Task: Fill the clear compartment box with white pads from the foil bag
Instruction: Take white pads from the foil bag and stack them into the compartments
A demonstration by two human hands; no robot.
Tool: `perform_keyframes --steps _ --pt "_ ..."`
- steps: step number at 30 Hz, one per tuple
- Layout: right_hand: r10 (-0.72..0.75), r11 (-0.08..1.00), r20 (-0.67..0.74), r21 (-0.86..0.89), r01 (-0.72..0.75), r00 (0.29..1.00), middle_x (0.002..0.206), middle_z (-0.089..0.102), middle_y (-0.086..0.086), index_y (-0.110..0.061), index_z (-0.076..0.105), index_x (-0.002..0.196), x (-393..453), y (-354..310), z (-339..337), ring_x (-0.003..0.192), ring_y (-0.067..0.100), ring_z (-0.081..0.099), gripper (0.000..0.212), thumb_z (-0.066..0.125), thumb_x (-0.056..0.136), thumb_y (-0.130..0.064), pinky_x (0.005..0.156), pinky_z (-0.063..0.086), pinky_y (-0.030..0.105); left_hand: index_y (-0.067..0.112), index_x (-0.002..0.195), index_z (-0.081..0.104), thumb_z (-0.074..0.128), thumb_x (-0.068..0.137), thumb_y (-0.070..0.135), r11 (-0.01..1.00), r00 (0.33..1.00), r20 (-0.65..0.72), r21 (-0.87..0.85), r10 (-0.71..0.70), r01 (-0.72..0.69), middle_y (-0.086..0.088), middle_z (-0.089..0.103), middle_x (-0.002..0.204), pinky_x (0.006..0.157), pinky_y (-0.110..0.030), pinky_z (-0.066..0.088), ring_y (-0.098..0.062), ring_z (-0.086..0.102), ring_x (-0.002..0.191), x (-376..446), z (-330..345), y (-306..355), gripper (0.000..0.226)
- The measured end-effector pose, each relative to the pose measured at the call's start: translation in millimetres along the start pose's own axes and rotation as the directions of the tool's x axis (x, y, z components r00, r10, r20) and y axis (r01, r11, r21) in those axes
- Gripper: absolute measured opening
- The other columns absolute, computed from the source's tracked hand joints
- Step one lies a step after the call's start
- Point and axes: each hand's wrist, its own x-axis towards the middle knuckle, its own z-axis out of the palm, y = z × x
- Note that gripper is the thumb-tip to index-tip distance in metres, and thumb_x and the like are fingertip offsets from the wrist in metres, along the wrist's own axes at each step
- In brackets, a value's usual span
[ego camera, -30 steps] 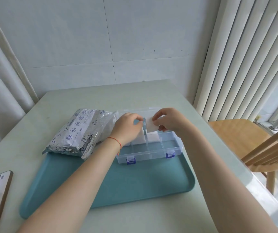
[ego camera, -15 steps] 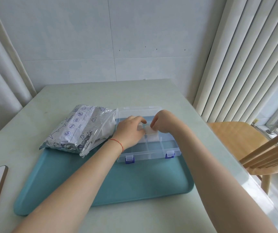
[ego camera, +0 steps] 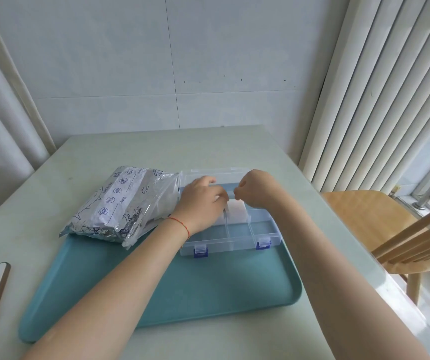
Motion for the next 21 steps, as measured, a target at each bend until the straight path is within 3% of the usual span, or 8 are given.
perform_keyframes --steps 3,5,8,11,14,16,18,21 --pt "-0.045 0.992 -0.104 0.114 0.057 0.994 0.094 0.070 0.020 0.002 0.071 0.094 -0.5 -9.5 -3.6 0.062 0.019 0.044 0.029 0.053 0.084 -0.019 0.058 0.037 0.027 0.018 0.082 0.073 0.062 0.082 0.017 0.995 0.935 -0.345 0.082 0.085 -0.060 -0.008 0.061 0.101 0.085 -0.037 0.043 -0.033 0.055 0.102 -2.4 -23.7 -9.1 0.011" --pt "-0.105 0.978 -0.111 0.169 0.123 0.988 0.093 0.070 0.020 0.001 0.069 0.093 -3.2 -23.6 -2.5 0.059 0.018 0.042 0.029 0.051 0.084 -0.020 0.057 0.037 0.027 0.018 0.077 0.067 0.066 0.077 0.022 0.964 0.877 -0.473 0.261 0.085 0.048 -0.003 0.052 0.085 0.073 -0.034 0.037 -0.031 0.054 0.089 -9.4 -49.3 -16.2 0.004" --pt "-0.245 0.943 -0.092 0.211 0.259 0.965 0.090 0.069 0.015 -0.002 0.070 0.093 -10.9 -55.7 6.7 0.062 0.017 0.047 0.025 0.052 0.087 -0.020 0.057 0.038 0.026 0.020 0.084 0.059 0.066 0.076 0.040 0.855 0.928 -0.339 0.426 -0.152 0.296 -0.001 0.052 0.091 0.080 -0.035 0.038 -0.027 0.055 0.089 -24.6 -84.4 -32.5 0.022" --pt "-0.358 0.902 -0.039 0.243 0.357 0.933 0.080 0.067 -0.005 -0.014 0.073 0.091 -18.3 -89.0 18.9 0.062 0.007 0.053 0.020 0.052 0.089 -0.014 0.051 0.039 0.017 0.022 0.071 0.058 0.066 0.072 0.039 0.848 0.927 -0.257 0.391 -0.271 0.357 0.006 0.057 0.081 0.068 -0.029 0.040 -0.023 0.057 0.080 -38.5 -101.7 -56.2 0.019" --pt "-0.409 0.890 0.002 0.222 0.399 0.912 0.084 0.067 -0.008 -0.019 0.074 0.097 -18.9 -109.8 34.3 0.062 0.001 0.052 0.032 0.047 0.087 -0.006 0.052 0.036 0.010 0.014 0.061 0.057 0.064 0.078 0.040 0.928 0.922 -0.270 0.174 -0.277 0.329 0.004 0.054 0.064 0.056 -0.028 0.038 -0.022 0.054 0.069 -46.9 -101.9 -74.3 0.032" --pt "-0.398 0.891 -0.006 0.236 0.388 0.918 0.097 0.069 -0.002 -0.019 0.072 0.106 -18.8 -118.6 41.4 0.074 0.010 0.057 0.040 0.043 0.086 -0.001 0.060 0.041 0.016 0.015 0.061 0.056 0.065 0.078 0.053 0.953 0.930 -0.258 0.081 -0.261 0.290 0.005 0.053 0.061 0.053 -0.028 0.035 -0.015 0.052 0.063 -51.8 -99.4 -74.0 0.043" --pt "-0.376 0.875 -0.030 0.317 0.365 0.926 0.097 0.069 -0.001 -0.019 0.069 0.108 -20.3 -123.7 42.0 0.080 0.015 0.059 0.044 0.039 0.083 0.004 0.062 0.043 0.020 0.021 0.069 0.058 0.067 0.074 0.061 0.951 0.948 -0.214 0.147 -0.237 0.271 0.009 0.056 0.072 0.057 -0.027 0.039 -0.011 0.054 0.069 -53.8 -93.2 -71.3 0.041" --pt "-0.379 0.830 -0.057 0.420 0.366 0.924 0.089 0.069 -0.005 -0.021 0.057 0.094 -22.0 -123.8 38.5 0.075 0.015 0.063 0.042 0.035 0.076 0.010 0.061 0.044 0.022 0.025 0.071 0.056 0.065 0.080 0.046 0.947 0.937 -0.268 0.166 -0.224 0.274 0.009 0.055 0.076 0.060 -0.027 0.036 -0.017 0.054 0.076 -51.4 -86.3 -75.6 0.025"
